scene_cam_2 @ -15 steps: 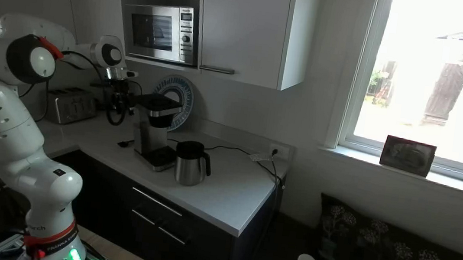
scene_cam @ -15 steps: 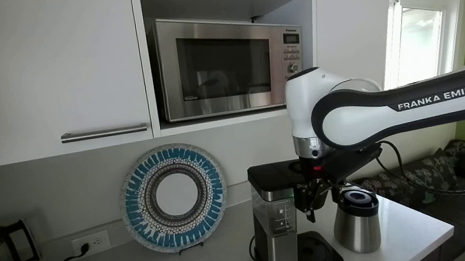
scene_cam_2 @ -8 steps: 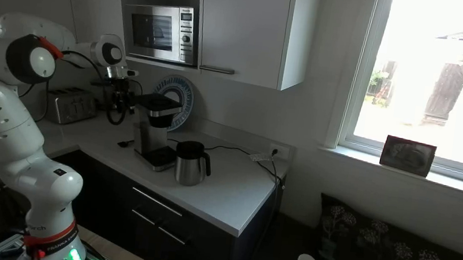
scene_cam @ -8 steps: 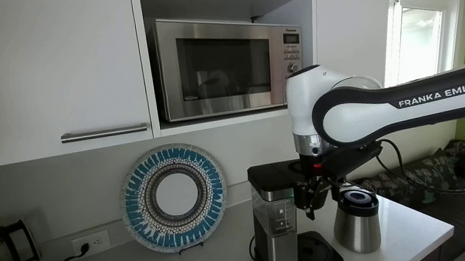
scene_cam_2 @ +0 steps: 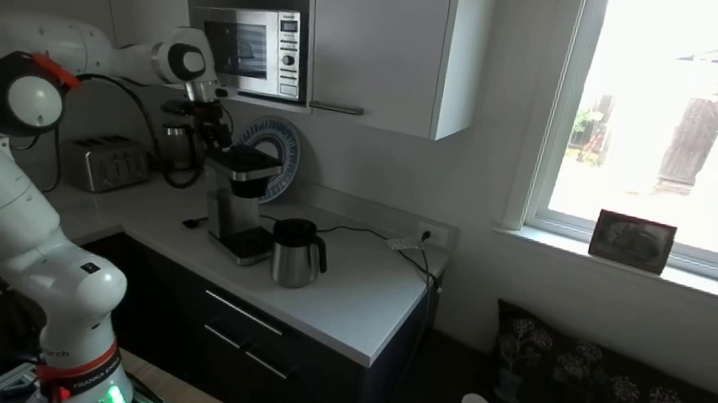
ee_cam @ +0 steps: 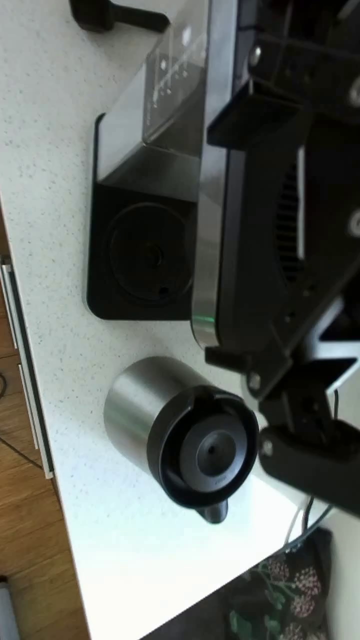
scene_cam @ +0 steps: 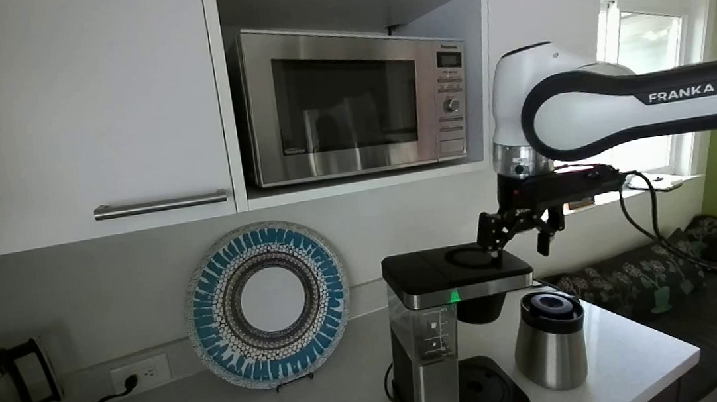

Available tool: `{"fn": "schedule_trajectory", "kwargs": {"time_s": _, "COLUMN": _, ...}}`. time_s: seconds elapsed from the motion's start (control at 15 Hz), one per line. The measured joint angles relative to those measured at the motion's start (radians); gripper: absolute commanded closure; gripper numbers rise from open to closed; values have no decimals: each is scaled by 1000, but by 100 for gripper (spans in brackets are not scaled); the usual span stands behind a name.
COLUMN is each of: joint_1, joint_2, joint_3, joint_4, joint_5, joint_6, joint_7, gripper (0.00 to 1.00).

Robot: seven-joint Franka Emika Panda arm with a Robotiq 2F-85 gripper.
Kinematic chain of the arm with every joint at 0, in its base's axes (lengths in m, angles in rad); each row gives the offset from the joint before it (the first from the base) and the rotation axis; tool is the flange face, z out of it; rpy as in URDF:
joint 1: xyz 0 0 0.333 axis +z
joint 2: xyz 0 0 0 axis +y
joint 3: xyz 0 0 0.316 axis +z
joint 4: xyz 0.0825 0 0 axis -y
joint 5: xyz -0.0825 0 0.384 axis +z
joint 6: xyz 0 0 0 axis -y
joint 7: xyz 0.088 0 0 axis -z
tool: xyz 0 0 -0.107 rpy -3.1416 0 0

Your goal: Put the coffee pot on the coffee maker

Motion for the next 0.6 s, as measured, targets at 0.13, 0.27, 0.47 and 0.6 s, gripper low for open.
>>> {"fn": "schedule_trajectory", "kwargs": {"time_s": 0.13, "joint_1": -29, "joint_2": -23, "joint_3": -32, "joint_4": 0, "joint_5": 3, "joint_6": 0, "joint_7": 48, "gripper": 0}}
{"fn": "schedule_trajectory", "kwargs": {"time_s": 0.27, "joint_1": -53, "joint_2": -31, "joint_3": -52, "joint_4": -1, "joint_5": 14, "joint_6": 16, "joint_7": 111, "gripper": 0}}
{"fn": "schedule_trajectory", "kwargs": {"time_s": 0.47, "joint_1": -61, "joint_2": -23, "joint_3": -56, "joint_4": -6, "joint_5": 20, "joint_6": 41, "joint_7": 157, "gripper": 0}}
{"fn": "schedule_trajectory", "kwargs": {"time_s": 0.6, "joint_1": -61, "joint_2": -20, "joint_3": -55, "joint_4": -6, "joint_5": 21, "joint_6": 43, "joint_7": 168, "gripper": 0}}
